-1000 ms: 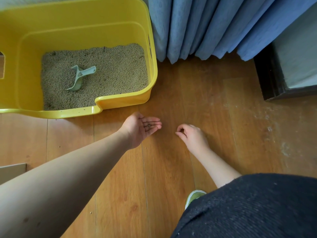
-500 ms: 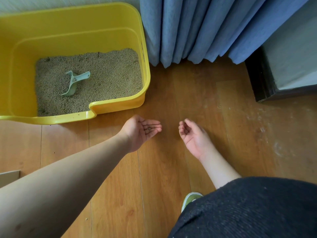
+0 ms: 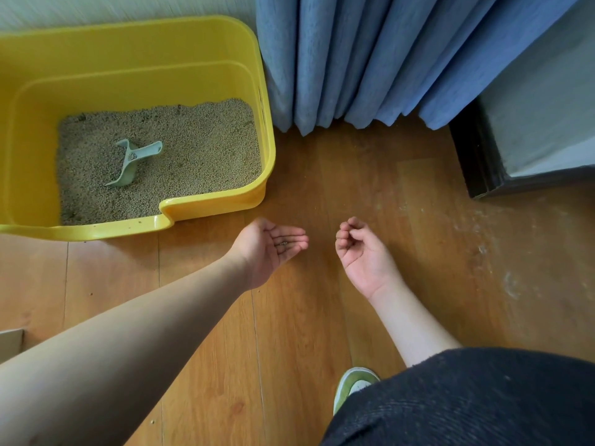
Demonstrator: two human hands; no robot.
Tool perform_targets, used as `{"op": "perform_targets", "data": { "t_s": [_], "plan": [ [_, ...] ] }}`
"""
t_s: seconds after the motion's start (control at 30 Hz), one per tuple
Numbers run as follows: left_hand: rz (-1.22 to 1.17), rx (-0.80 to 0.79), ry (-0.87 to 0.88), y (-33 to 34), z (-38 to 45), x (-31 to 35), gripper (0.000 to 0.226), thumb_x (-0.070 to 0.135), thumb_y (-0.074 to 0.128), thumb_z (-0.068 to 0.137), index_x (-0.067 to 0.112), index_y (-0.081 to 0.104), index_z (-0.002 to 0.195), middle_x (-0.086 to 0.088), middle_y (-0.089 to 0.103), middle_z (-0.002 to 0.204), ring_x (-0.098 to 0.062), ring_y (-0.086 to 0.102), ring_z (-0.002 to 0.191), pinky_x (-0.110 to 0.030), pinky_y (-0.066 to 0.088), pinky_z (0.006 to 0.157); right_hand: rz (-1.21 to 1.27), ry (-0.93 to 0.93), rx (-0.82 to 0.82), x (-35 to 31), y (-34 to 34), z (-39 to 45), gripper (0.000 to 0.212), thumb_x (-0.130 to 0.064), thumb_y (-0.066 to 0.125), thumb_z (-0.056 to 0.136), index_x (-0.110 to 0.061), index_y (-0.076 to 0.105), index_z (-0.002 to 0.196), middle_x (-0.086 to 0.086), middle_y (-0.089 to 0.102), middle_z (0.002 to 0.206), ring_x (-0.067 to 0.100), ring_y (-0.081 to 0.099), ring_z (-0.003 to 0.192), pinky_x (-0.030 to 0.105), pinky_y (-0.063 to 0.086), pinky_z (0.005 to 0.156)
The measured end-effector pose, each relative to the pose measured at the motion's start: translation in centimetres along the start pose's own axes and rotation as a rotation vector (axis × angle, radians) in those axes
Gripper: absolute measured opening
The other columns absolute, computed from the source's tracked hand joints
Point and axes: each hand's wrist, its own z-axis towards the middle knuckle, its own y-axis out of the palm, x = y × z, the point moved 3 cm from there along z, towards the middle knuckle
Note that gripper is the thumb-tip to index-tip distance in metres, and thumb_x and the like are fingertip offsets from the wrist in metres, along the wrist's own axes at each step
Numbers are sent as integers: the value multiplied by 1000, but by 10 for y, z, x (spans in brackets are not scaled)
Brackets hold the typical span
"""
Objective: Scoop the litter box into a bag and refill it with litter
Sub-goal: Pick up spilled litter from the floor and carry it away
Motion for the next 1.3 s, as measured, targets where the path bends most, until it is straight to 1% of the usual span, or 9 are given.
{"op": "perform_targets", "data": {
  "t_s": [0.13,0.27,0.37,0.47,0.6,0.73,0.97,1.1,1.3],
  "plan": [
    [-29,10,3,4,-2,3,52,17,23,96,-11,66,99,-27,71,99,-31,70,92,-32,54,88,123,18,24,2,-1,-1,14,-3,43,73,-5,54,80,9,50,74,18,47,62,24,39,60],
    [-56,7,13,13,-5,5,52,17,22,95,-11,66,99,-26,71,97,-30,71,89,-32,54,88,162,2,50,1,2,-5,23,-19,43,90,-3,60,90,10,58,79,19,55,71,26,45,68],
    [-113,-9,30,25,-9,7,52,18,23,96,-10,66,99,-26,71,99,-30,71,90,-32,55,86,221,-12,21,-4,12,-11,33,-25,43,97,-1,63,108,13,67,95,23,65,92,31,53,86],
    [-220,-23,84,44,-20,14,52,19,24,98,-11,65,99,-28,70,103,-32,71,94,-33,55,86,252,-33,-23,-15,28,-20,40,-28,39,100,0,60,119,17,67,112,26,64,110,34,50,97],
    [-324,-103,161,71,-43,33,52,23,25,100,-12,62,110,-28,68,110,-34,68,105,-35,53,93,274,-62,-18,-29,54,-35,46,-33,35,102,1,56,126,18,64,122,27,62,115,34,51,96],
    [-528,-93,222,88,-69,49,50,23,29,98,-13,62,108,-30,67,110,-35,67,107,-35,54,95,259,-66,-3,-42,81,-56,51,-38,33,102,1,54,127,19,63,124,28,61,116,35,50,97],
    [-880,-15,274,112,-157,71,54,27,33,96,-15,68,101,-30,68,107,-37,68,103,-43,47,104,313,-45,10,-55,161,-129,60,-45,42,95,7,68,108,25,63,120,33,61,114,41,47,99],
    [-943,1,320,135,-233,99,54,27,34,95,-13,70,94,-26,70,104,-32,71,95,-40,54,90,296,-76,5,-73,219,-191,62,-47,42,94,7,67,110,24,64,118,31,63,111,38,47,98],
    [-904,9,410,179,-364,148,55,28,34,95,-10,73,90,-23,71,104,-29,72,95,-35,58,83,254,-160,-20,-114,306,-296,63,-49,35,94,2,64,115,19,65,120,28,63,113,38,48,97]
  ]
}}
